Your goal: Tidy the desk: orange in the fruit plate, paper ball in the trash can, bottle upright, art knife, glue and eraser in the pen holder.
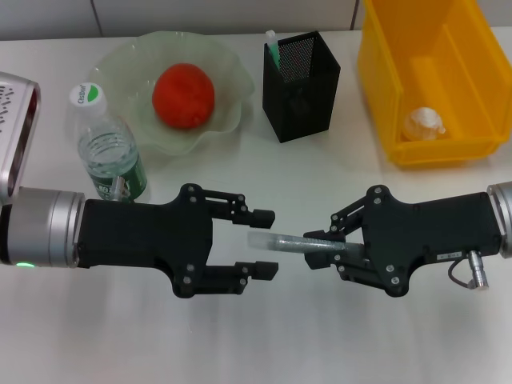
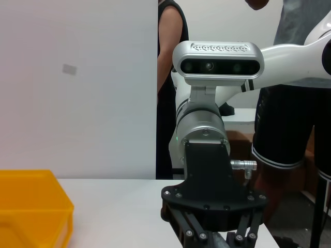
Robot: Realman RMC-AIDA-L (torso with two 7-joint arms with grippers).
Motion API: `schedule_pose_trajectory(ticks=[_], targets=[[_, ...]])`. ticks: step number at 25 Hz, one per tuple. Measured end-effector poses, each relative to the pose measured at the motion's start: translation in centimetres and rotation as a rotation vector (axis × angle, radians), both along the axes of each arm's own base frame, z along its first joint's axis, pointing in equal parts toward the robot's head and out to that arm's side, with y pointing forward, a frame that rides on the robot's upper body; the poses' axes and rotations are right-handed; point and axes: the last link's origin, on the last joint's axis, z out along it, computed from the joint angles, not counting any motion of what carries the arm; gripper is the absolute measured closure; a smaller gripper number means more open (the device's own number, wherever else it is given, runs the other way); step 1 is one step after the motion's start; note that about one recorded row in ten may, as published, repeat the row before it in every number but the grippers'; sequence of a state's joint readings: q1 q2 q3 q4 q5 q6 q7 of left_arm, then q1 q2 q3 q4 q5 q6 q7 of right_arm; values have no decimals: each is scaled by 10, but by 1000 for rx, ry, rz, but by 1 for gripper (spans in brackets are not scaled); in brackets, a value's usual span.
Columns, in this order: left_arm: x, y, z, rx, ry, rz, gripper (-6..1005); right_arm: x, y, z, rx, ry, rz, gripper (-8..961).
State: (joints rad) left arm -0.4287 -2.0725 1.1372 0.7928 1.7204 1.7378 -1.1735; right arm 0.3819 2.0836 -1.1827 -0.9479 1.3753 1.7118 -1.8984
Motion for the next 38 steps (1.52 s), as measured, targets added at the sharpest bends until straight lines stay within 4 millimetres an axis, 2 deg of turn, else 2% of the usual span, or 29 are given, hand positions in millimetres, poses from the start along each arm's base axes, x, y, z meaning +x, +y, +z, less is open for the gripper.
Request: schedule_pose_trajectory(ticks=[4, 10, 26, 34, 38], targets=[[1, 1, -1, -3, 1, -6, 372, -1, 0, 0, -1, 1, 1, 699], [2, 1, -1, -6, 1, -4, 530, -1, 1, -1, -1, 2, 0, 695], [1, 0, -2, -14, -4, 6, 564, -4, 6, -6, -19, 4, -11, 682], [3, 2, -1, -12, -5, 2, 637, -4, 6, -9, -36, 3, -16, 676], [3, 2, -1, -9, -7, 4, 707, -3, 7, -10, -34, 0, -21, 673]])
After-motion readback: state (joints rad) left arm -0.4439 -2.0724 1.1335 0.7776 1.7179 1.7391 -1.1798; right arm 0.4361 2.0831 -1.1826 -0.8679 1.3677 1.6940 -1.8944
